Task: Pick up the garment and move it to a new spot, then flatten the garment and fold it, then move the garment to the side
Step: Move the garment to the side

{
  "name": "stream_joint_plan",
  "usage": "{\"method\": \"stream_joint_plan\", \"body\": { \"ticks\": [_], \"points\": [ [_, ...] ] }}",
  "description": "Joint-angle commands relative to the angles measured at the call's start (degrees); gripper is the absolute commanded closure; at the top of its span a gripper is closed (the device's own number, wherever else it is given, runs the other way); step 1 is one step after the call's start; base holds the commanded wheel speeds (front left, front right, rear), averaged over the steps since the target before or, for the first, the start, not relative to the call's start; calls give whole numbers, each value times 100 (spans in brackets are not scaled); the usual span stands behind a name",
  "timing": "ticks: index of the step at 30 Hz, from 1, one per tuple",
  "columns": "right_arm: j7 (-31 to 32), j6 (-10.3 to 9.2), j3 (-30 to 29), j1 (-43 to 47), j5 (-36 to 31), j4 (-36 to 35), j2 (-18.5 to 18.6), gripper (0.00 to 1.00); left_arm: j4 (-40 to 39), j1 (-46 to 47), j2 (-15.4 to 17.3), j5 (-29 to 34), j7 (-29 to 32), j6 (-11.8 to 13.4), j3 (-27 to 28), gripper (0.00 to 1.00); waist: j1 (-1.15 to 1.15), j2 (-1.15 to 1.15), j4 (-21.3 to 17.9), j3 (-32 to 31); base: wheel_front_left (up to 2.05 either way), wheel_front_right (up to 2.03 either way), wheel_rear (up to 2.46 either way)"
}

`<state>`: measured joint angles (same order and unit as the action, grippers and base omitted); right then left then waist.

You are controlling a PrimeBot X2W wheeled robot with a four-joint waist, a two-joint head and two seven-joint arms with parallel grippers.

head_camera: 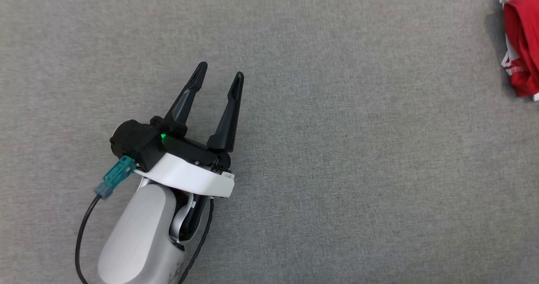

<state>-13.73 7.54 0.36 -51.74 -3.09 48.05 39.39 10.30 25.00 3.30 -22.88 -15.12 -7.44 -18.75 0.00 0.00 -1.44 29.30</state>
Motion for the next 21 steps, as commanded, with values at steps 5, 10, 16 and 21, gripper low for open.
{"method": "stream_joint_plan", "body": {
  "ticks": [5,10,16,21],
  "points": [
    [-127,-10,159,138,236,-472,-466,0,22,-218,-8,-71,0,-6,198,0,0,0,234,-634,0,0,0],
    [-150,-10,249,539,777,-1099,-1065,0,28,-509,-21,-89,-2,-6,444,0,0,0,437,-1124,0,0,0],
    [-150,-10,317,1386,1196,-1973,-1704,0,4,-750,-26,-38,-2,-6,719,0,0,0,722,-1463,0,0,0],
    [-151,-10,244,2191,1303,-2549,-2218,0,-61,-974,-29,-2,-2,-6,946,0,0,0,923,-1702,0,0,0]
  ]
}}
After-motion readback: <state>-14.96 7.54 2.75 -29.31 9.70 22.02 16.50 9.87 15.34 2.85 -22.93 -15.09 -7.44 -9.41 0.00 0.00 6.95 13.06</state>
